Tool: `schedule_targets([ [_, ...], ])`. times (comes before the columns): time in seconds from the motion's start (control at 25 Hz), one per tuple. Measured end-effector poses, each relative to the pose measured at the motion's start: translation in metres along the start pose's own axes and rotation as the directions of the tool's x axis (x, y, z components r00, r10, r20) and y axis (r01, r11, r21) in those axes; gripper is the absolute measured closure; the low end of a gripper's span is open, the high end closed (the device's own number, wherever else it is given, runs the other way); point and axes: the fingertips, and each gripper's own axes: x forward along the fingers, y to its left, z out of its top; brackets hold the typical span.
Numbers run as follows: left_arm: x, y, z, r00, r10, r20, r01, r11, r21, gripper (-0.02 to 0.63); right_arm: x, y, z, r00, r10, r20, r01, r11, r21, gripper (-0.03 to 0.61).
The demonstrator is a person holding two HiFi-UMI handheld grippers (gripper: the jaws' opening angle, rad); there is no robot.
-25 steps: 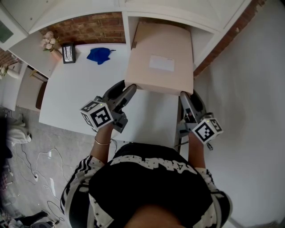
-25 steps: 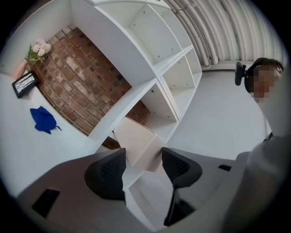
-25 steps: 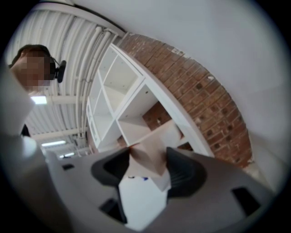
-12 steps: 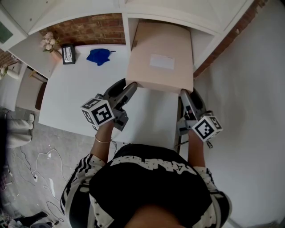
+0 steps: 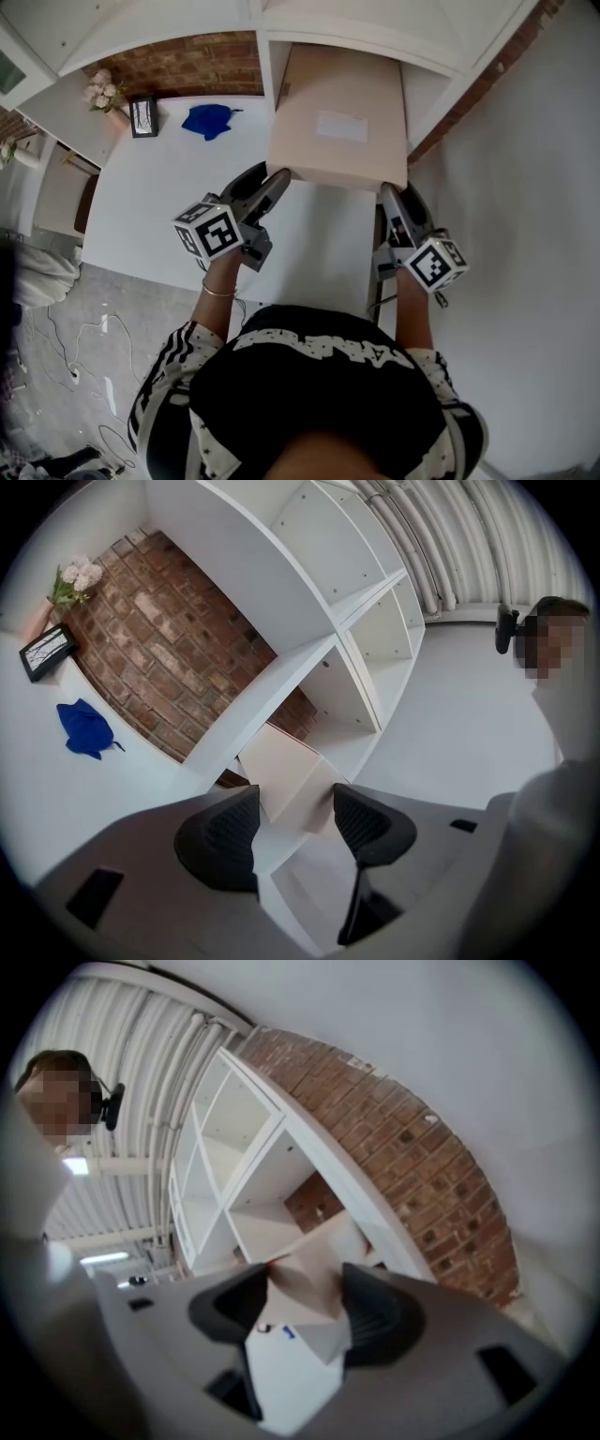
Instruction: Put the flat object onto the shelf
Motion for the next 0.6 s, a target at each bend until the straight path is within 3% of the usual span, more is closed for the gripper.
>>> schedule_targets([
  [0.6, 0.011, 0.009, 0.004, 1.000, 0.012, -0.008, -0.012, 1.000, 0.005, 0.351, 0.011, -0.008, 0.003, 1.000, -0.015, 0.003, 0.015, 1.000, 0.000, 0.316],
])
